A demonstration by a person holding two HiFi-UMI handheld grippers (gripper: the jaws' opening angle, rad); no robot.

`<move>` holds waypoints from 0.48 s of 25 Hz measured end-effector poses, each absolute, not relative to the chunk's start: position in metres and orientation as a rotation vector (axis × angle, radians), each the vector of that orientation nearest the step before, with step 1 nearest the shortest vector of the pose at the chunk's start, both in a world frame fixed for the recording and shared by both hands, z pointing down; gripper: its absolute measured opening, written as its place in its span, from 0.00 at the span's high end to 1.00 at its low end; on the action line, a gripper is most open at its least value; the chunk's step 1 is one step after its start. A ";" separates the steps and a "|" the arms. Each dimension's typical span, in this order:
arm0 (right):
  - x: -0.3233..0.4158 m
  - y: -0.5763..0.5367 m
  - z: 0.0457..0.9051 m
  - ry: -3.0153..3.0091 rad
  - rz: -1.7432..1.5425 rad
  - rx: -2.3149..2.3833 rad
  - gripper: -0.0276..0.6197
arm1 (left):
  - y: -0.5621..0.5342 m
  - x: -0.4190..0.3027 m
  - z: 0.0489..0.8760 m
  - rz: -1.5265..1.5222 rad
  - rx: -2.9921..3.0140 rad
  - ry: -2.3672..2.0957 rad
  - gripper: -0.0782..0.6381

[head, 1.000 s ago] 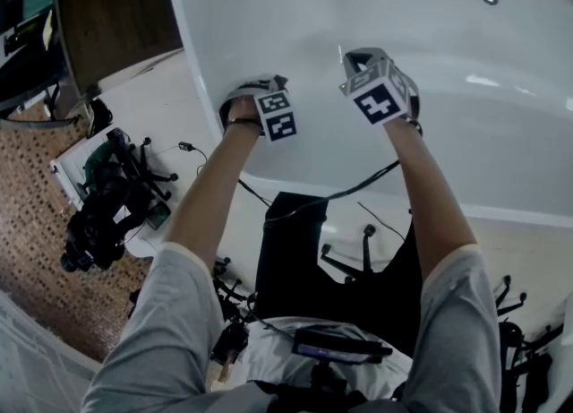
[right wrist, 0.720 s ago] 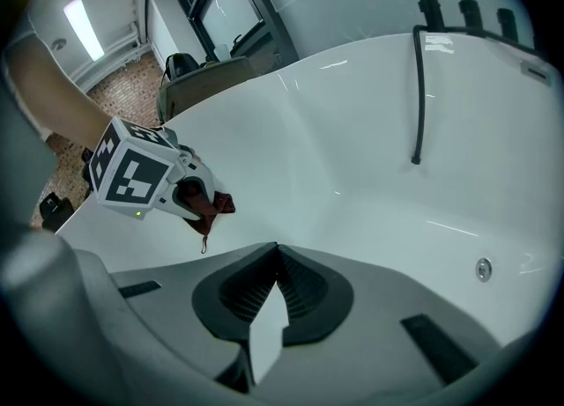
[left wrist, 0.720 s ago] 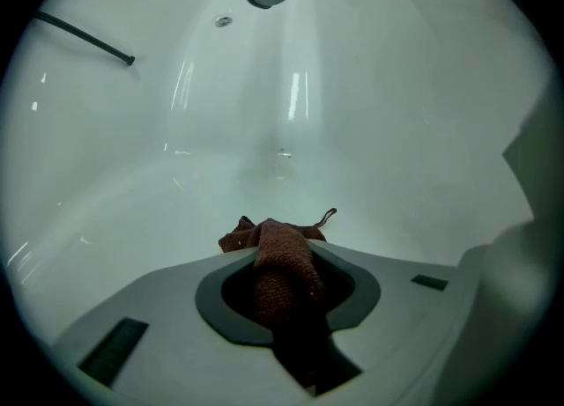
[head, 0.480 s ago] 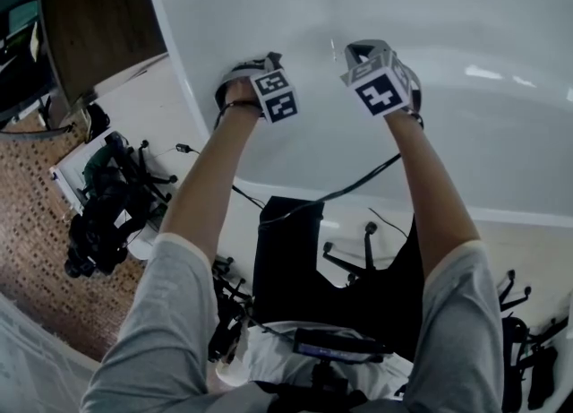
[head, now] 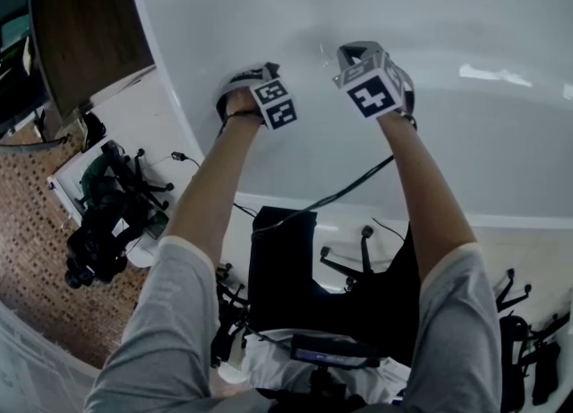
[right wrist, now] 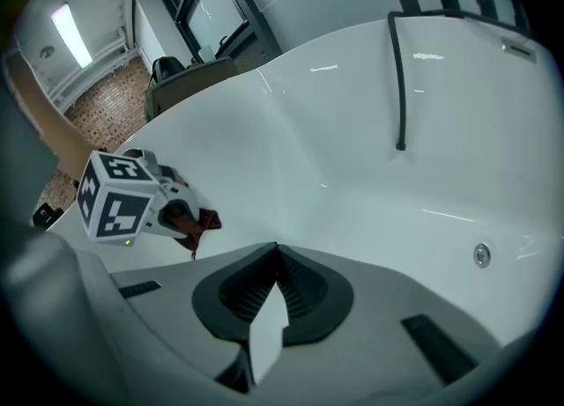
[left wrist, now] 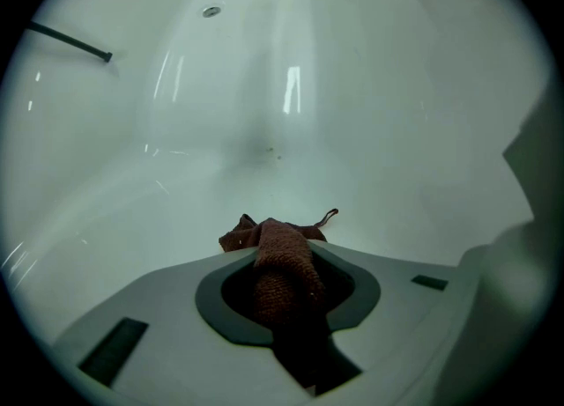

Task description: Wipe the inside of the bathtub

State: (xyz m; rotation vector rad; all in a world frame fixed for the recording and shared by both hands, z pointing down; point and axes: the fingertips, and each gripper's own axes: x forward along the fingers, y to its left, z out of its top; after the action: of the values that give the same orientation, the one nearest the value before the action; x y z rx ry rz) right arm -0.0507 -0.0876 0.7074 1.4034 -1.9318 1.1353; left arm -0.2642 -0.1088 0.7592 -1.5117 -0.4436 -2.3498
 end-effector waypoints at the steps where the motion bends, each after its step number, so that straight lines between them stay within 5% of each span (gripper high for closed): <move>1: -0.048 -0.086 0.709 -1.927 1.134 1.407 0.95 | -0.118 -0.257 0.762 -2.344 -1.514 -0.424 0.75; 12: -0.044 -0.084 0.723 -1.901 1.151 1.381 0.95 | -0.084 -0.267 0.778 -2.401 -1.518 -0.532 0.75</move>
State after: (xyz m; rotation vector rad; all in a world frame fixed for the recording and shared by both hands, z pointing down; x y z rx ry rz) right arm -0.0435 -0.0837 0.7231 1.3814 -1.9008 1.1513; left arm -0.2667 -0.0844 0.7780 -1.5179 -0.5319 -2.4006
